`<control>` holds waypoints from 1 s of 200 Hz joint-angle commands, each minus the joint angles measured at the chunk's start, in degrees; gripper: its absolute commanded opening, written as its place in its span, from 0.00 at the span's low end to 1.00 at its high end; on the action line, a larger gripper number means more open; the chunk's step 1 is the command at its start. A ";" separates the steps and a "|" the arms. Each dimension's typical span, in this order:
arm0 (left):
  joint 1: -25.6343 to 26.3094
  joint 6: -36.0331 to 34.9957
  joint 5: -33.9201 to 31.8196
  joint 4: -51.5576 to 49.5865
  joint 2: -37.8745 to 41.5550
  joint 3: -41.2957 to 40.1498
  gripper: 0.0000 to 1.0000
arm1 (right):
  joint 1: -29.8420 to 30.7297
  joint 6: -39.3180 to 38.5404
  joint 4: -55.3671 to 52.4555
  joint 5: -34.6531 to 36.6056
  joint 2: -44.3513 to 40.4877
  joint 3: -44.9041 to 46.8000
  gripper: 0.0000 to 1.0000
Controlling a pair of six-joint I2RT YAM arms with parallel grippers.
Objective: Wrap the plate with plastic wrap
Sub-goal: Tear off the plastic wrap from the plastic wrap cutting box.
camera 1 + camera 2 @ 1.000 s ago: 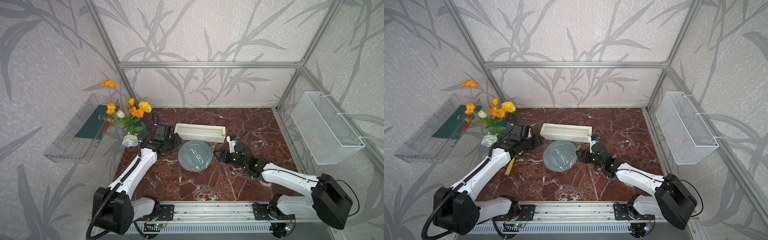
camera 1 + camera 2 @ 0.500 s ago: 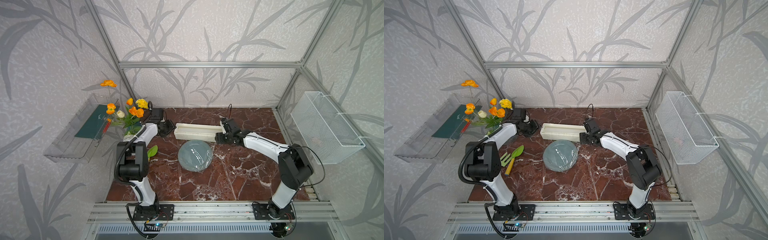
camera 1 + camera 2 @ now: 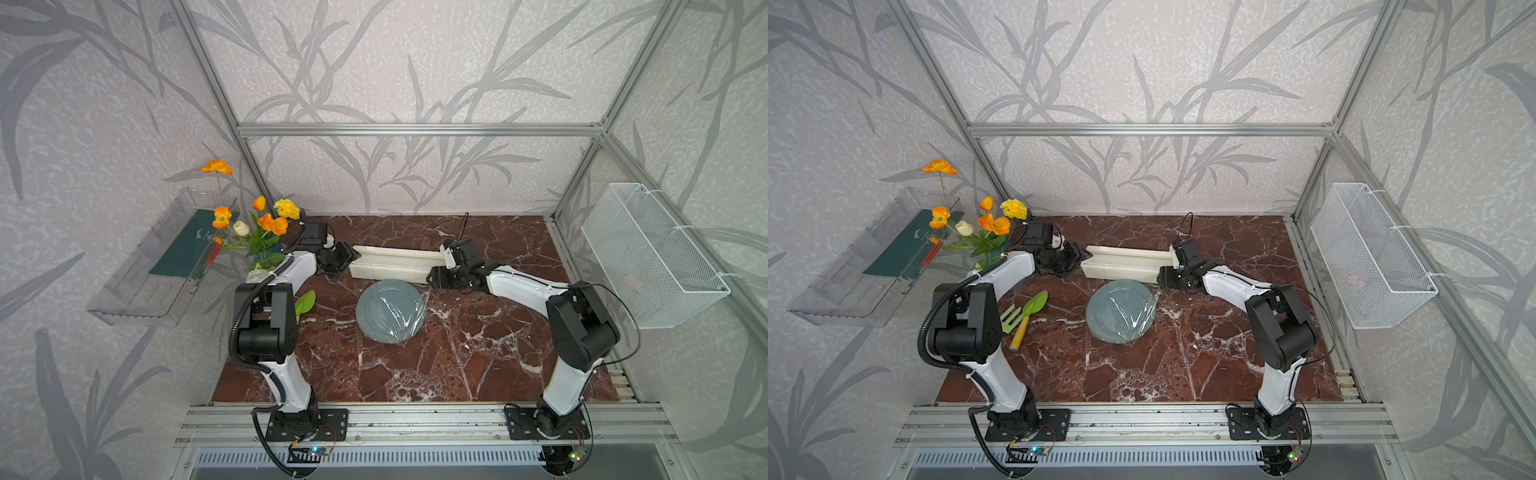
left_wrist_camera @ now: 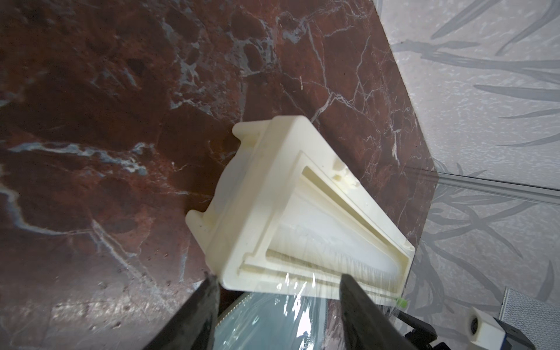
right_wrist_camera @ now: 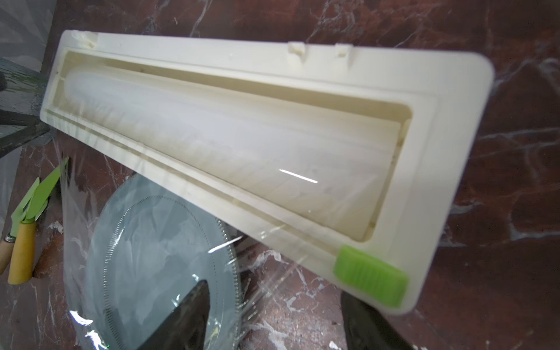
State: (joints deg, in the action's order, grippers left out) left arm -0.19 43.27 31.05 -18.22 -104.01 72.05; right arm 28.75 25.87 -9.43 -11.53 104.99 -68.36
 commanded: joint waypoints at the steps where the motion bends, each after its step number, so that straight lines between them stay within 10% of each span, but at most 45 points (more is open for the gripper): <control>1: 0.11 2.17 2.49 3.04 -2.92 2.18 0.60 | -0.72 0.70 3.71 -1.25 2.23 -2.99 0.68; 200: -0.12 -3.98 -5.14 -6.22 -6.07 13.27 0.61 | -3.45 -10.22 -8.29 9.16 3.73 -15.31 0.70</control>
State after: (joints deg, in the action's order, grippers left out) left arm -0.34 40.66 26.81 -22.63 -109.27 83.22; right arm 25.52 18.22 -15.16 -4.82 108.75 -79.88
